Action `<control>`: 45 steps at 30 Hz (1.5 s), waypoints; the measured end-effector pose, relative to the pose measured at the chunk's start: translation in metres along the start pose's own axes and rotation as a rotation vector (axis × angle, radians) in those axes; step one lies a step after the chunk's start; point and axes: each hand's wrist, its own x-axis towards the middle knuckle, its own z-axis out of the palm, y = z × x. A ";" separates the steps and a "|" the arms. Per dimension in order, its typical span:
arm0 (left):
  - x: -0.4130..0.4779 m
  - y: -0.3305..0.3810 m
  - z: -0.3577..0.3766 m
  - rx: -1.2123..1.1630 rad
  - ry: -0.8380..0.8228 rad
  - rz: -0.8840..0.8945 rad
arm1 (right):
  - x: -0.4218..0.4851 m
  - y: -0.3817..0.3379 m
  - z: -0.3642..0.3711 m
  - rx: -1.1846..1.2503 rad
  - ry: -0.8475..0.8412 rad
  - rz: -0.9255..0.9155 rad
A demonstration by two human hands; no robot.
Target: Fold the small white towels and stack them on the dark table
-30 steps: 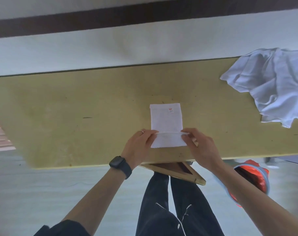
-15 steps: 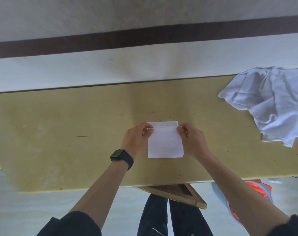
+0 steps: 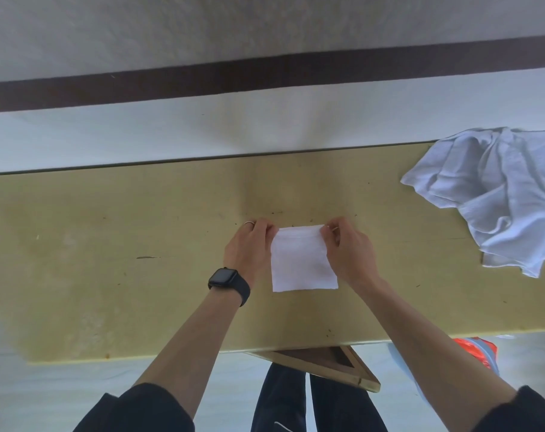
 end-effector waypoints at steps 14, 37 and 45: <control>0.010 -0.009 0.007 0.150 0.015 0.150 | 0.008 -0.008 0.004 -0.097 0.098 0.039; 0.009 -0.007 0.010 0.134 -0.019 0.133 | 0.007 0.018 0.020 -0.213 0.220 -0.370; -0.022 -0.012 0.021 0.272 0.142 0.282 | -0.050 0.050 0.036 -0.309 0.289 -0.396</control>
